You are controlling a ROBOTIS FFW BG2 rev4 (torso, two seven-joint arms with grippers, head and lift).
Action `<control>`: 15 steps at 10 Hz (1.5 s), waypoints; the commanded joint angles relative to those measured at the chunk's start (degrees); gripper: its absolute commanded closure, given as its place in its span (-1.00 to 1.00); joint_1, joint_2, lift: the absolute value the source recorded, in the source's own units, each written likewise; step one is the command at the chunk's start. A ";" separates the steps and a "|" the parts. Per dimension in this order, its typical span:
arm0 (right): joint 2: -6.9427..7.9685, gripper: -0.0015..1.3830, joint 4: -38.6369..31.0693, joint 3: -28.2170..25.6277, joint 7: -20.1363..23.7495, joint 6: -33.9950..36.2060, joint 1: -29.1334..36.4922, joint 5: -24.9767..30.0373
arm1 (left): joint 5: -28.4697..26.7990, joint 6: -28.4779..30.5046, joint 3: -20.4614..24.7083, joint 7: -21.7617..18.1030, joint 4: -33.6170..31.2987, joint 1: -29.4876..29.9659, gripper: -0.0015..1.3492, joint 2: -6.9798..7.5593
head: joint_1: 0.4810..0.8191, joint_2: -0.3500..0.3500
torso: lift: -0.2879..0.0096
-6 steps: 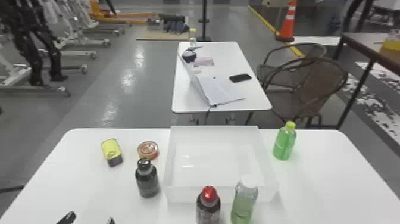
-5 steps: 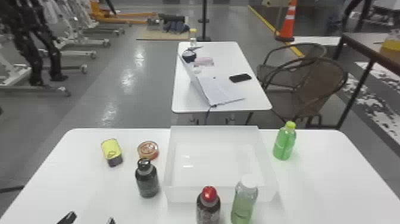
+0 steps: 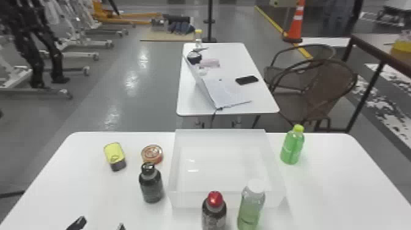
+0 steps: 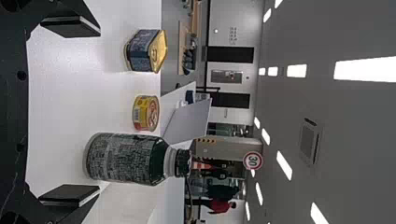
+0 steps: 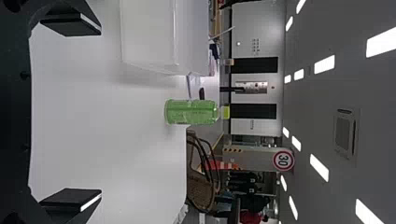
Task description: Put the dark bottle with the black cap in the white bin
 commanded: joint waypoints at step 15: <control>0.89 -0.89 1.05 0.00 0.35 -1.05 -1.31 -0.58 | -1.30 0.10 -9.87 -8.92 24.69 -22.46 -0.87 5.71 | -0.60 0.00 | 0.26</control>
